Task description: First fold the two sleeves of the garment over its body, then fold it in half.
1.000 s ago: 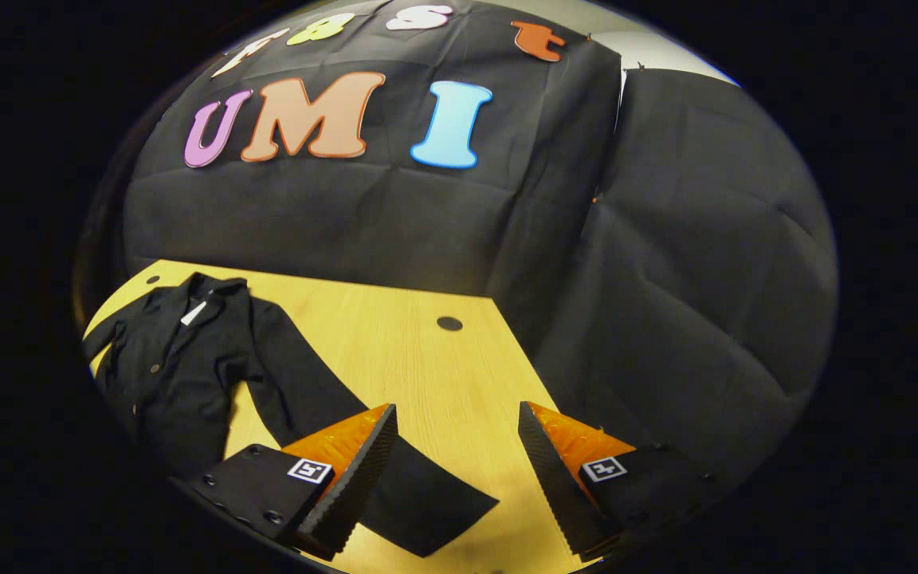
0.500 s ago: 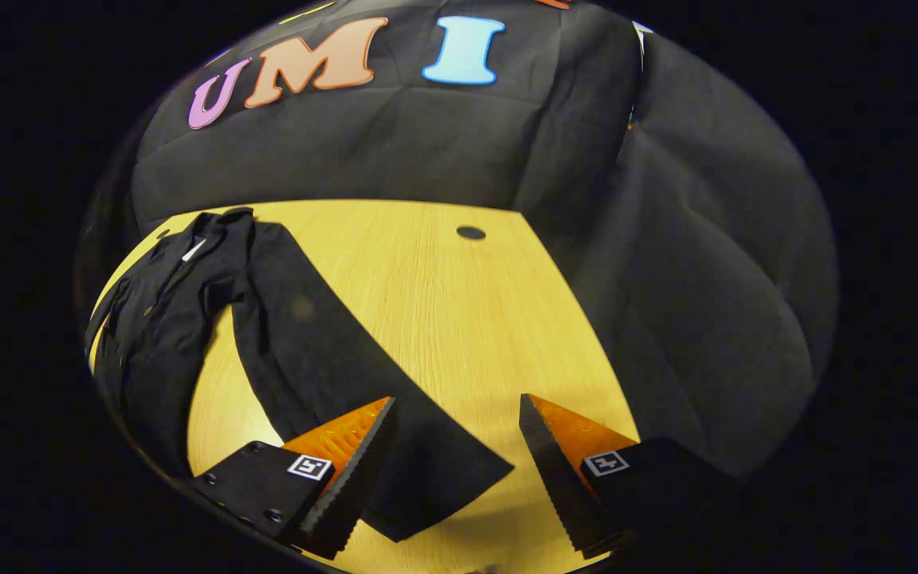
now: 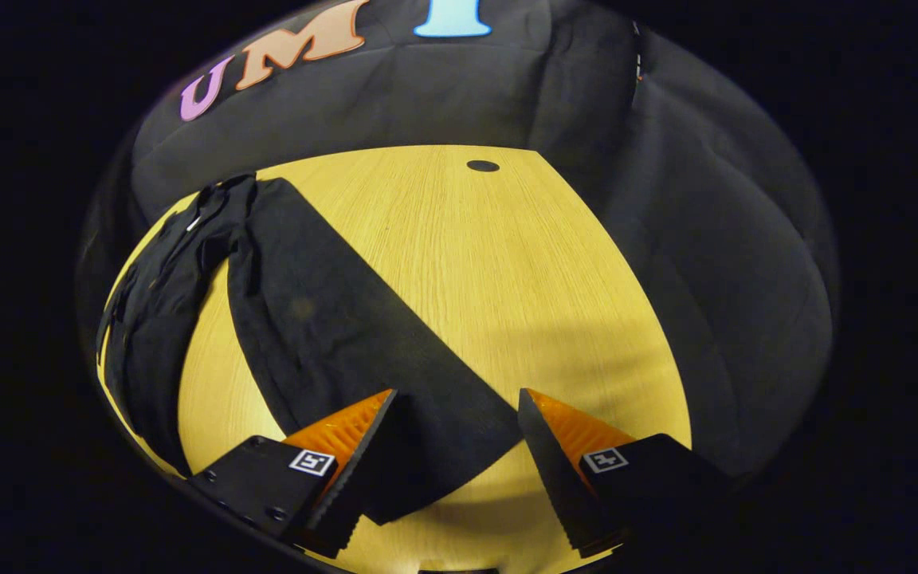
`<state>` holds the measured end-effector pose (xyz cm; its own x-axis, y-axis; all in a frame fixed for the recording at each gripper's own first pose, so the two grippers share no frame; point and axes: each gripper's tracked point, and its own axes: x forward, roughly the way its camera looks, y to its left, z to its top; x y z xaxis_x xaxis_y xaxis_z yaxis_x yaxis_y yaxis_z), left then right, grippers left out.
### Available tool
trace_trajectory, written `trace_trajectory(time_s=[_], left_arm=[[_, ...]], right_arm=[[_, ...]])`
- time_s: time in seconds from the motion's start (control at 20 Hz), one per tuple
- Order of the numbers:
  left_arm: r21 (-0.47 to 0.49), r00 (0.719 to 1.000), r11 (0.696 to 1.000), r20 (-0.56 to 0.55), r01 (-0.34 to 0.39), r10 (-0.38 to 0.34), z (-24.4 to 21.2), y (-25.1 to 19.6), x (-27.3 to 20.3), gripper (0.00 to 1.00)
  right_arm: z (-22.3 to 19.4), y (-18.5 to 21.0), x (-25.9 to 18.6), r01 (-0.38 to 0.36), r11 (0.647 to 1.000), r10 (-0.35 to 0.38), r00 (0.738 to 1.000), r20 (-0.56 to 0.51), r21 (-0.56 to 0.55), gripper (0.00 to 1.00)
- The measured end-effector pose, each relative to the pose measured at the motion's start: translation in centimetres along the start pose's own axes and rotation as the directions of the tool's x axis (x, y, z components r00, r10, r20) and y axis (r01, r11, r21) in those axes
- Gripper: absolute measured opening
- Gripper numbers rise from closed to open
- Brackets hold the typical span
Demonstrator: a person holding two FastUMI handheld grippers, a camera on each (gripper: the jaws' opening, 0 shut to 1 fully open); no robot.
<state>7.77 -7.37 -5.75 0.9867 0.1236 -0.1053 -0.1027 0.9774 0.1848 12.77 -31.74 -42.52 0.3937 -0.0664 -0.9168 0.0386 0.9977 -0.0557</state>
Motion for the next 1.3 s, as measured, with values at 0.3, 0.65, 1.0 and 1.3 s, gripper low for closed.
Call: trace_trajectory(time_s=[0.3,0.65,1.0,1.3], left_arm=[[0.003,1.000,1.000,0.006,-0.007,0.007,0.1,0.7,0.1,0.98],[-0.030,1.000,0.999,0.022,-0.022,0.022,-0.3,4.4,-0.8,0.94],[-0.059,0.999,0.997,0.015,-0.041,0.042,-1.2,10.8,-1.3,0.93],[-0.071,0.997,0.994,0.018,-0.080,0.081,-1.6,15.9,-2.6,0.93]], right_arm=[[0.3,1.9,0.3,-0.044,0.999,0.044,0.999,0.012,0.007,0.62],[0.2,4.1,-0.4,-0.080,0.981,0.083,0.997,-0.009,0.178,0.03],[9.9,8.1,-9.4,-0.258,0.937,0.178,0.933,0.314,0.235,0.03],[13.6,7.5,-20.8,-0.319,0.946,0.267,0.868,0.418,0.058,0.02]])
